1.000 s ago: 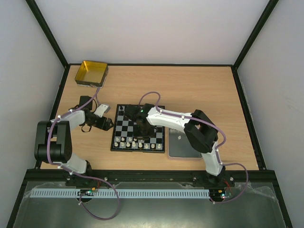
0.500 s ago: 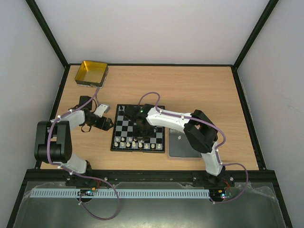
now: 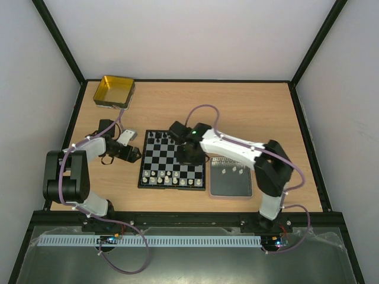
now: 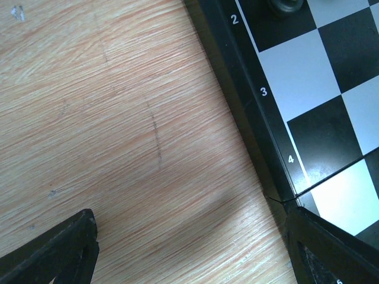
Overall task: Set up the chess pieces on the board
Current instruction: Pick up the chess piece from the storage box.
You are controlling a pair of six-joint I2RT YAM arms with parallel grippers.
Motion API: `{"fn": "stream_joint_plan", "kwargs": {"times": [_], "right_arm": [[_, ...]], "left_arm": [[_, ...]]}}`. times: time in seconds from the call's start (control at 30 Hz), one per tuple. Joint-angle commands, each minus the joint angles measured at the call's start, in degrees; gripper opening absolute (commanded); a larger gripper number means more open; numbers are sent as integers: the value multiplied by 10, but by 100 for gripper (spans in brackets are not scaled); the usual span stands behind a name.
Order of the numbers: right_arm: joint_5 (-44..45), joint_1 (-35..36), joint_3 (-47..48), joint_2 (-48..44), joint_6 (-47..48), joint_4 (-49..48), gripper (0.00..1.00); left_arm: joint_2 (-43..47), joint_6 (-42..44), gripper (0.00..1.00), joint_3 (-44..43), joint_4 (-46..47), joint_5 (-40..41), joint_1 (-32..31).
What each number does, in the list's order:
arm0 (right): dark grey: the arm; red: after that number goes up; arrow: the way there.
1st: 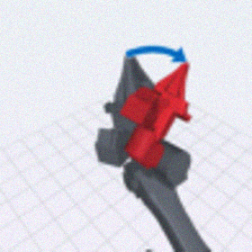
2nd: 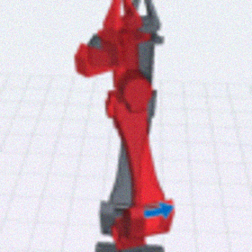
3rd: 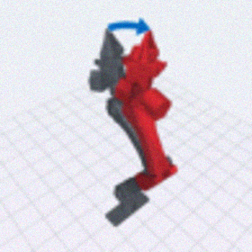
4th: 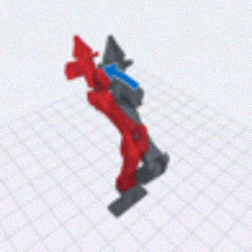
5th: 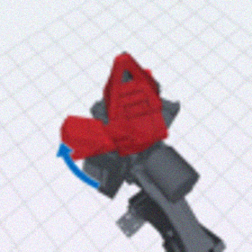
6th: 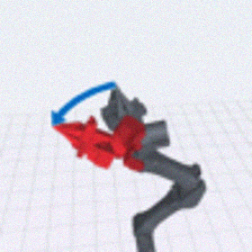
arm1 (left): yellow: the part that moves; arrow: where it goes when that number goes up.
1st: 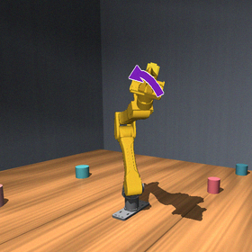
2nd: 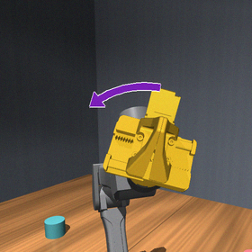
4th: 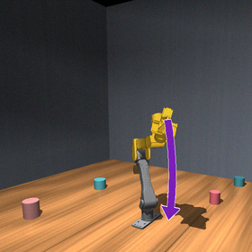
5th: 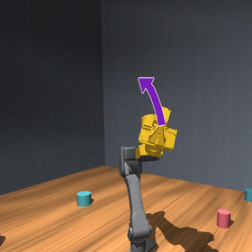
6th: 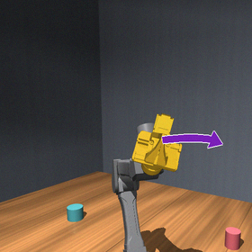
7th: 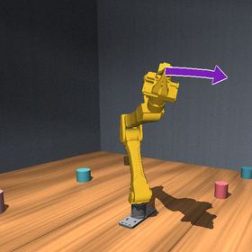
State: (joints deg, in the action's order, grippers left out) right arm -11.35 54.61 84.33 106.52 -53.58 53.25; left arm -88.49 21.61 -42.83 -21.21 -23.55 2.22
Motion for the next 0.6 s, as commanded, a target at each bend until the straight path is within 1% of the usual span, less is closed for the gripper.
{"fn": "stream_joint_plan", "kwargs": {"times": [0.0,0.03,0.07,0.13,0.23,0.4,0.47,0.57], "right_arm": [[59,-39,-79,-102,-12,-8,33],[60,-51,-111,-128,-16,-19,36],[61,-66,-143,-155,-19,-30,37],[66,-86,-204,-208,-22,-47,38],[83,-106,-273,-258,-19,-69,37],[93,-128,-331,-285,-6,-87,31],[83,-141,-345,-284,3,-91,28],[82,-155,-350,-276,17,-86,26]], "left_arm": [[1,-4,86,-3,-8,10,2],[0,-5,86,-3,-8,12,2],[-1,-6,86,-3,-7,14,2],[-2,-7,86,-3,-7,16,1],[-5,-11,86,-4,-4,26,-2],[-9,-15,86,-2,-1,39,-10],[-10,-15,86,-3,-1,41,-11],[-11,-16,86,-2,-1,43,-11]]}}
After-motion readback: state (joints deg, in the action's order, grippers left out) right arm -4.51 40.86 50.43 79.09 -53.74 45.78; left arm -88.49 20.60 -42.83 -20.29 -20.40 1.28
